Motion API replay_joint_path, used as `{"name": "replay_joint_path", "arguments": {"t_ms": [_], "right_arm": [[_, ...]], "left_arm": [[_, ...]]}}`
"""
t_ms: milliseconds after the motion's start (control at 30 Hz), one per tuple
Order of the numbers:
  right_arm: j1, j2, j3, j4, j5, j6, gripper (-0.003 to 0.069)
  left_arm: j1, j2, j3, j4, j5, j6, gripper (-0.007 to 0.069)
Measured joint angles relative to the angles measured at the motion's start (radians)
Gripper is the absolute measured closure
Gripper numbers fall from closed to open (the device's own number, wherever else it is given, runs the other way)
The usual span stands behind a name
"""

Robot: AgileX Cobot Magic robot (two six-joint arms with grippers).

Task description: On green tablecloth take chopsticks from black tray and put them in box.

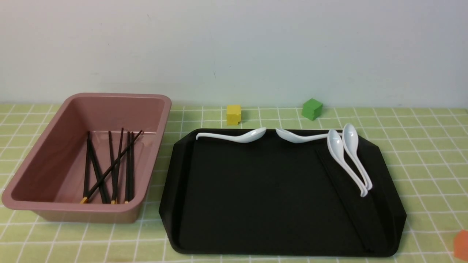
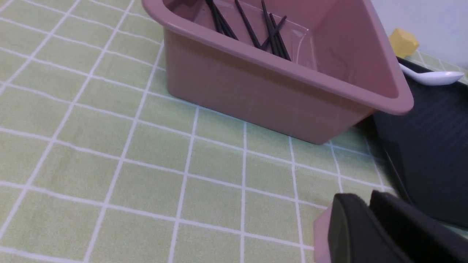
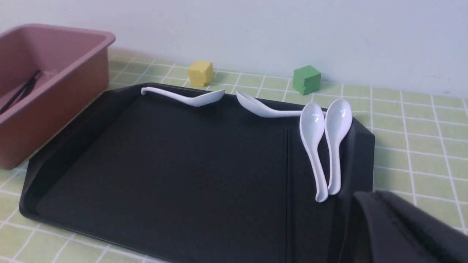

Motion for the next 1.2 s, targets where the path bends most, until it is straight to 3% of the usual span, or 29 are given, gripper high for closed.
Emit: {"name": "replay_joint_path", "arguments": {"t_ms": [633, 767, 967, 1200], "right_arm": [[0.0, -0.01, 0.02, -0.005, -0.005, 0.023, 0.0627], [-0.003, -0.084, 0.103, -0.097, -0.058, 0.151, 0.0624], [-0.071, -0.243, 0.261, -0.351, -0.094, 0.427, 0.0617], [-0.111, -0.38, 0.366, -0.415, -0.078, 0.509, 0.0612]], "left_arm": [[0.0, 0.0, 0.0, 0.0, 0.0, 0.0, 0.0543], [0.0, 0.0, 0.0, 0.0, 0.0, 0.0, 0.0543], [0.0, 0.0, 0.0, 0.0, 0.0, 0.0, 0.0543], [0.0, 0.0, 0.0, 0.0, 0.0, 0.0, 0.0543]]}}
